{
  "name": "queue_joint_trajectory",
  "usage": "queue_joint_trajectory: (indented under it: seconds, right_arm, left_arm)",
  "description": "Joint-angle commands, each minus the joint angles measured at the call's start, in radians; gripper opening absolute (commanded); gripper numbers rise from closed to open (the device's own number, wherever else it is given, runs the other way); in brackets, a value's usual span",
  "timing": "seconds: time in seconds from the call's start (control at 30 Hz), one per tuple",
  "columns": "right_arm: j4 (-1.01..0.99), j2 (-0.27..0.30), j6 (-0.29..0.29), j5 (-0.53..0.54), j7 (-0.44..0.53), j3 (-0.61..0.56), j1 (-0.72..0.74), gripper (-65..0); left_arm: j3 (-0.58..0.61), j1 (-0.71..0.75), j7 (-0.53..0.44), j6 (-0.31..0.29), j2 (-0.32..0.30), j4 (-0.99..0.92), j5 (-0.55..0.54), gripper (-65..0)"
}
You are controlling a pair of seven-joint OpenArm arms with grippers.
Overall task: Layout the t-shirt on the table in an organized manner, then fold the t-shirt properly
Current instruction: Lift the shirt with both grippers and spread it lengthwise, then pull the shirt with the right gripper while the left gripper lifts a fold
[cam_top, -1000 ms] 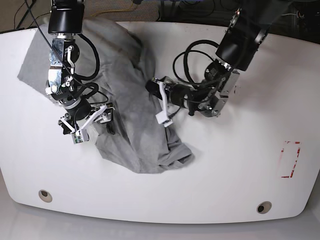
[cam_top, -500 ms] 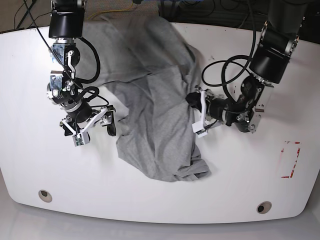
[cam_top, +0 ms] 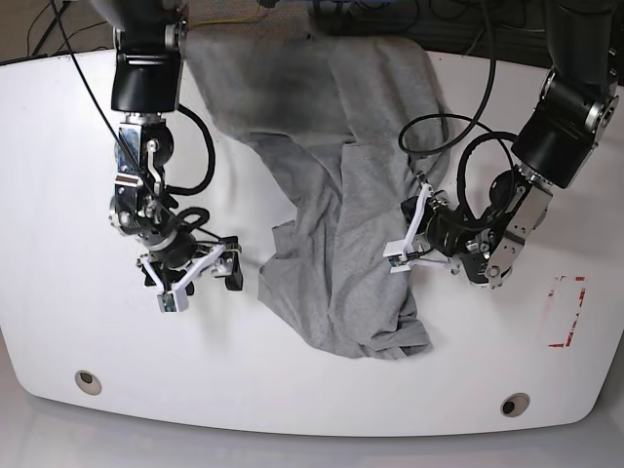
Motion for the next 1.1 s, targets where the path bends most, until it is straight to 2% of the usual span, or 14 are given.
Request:
queue_joint_trajectory:
  seconds: [0.0,0.2,0.53,0.63,0.67,0.83,1.07]
  right_arm:
    - [-0.062,-0.001,0.016,0.012,0.028,0.003,0.078,-12.4]
    - [-0.283,-0.026,0.093,0.01,0.048,0.003,0.216,-12.4]
    - [-0.527,-0.032,0.128,0.01,0.166,0.003,0.322,-12.4]
    - [-0.565,-0.039,0.147,0.01,0.169,0.003,0.333,-12.4]
    - [-0.579,-0.055,0.156,0.01,0.169,0.003,0.334,-12.4]
    - [-0.587,-0.076,0.174,0.008,0.169,0.003,0.327,-12.4]
    - [-0.585,-0.136,0.174,0.008,0.169,0.002,0.302,-12.4]
  left_arm:
    - [-0.01,-0.045,-0.009,-0.003,-0.006,0.031,-0.01,-60.7]
    - [-0.013,-0.047,-0.006,-0.003,-0.032,0.107,-0.01,-60.6]
    - [-0.051,-0.044,0.005,-0.003,-0.071,0.164,-0.018,-59.6]
    - [-0.097,-0.041,0.042,-0.003,-0.071,0.178,-0.018,-53.9]
    - [-0.129,-0.038,0.062,-0.003,-0.071,0.187,-0.018,-50.0]
    - [-0.243,0.012,0.086,-0.003,-0.071,0.249,-0.013,-39.3]
    - [-0.372,0.074,0.125,-0.003,-0.071,0.328,-0.01,-32.2]
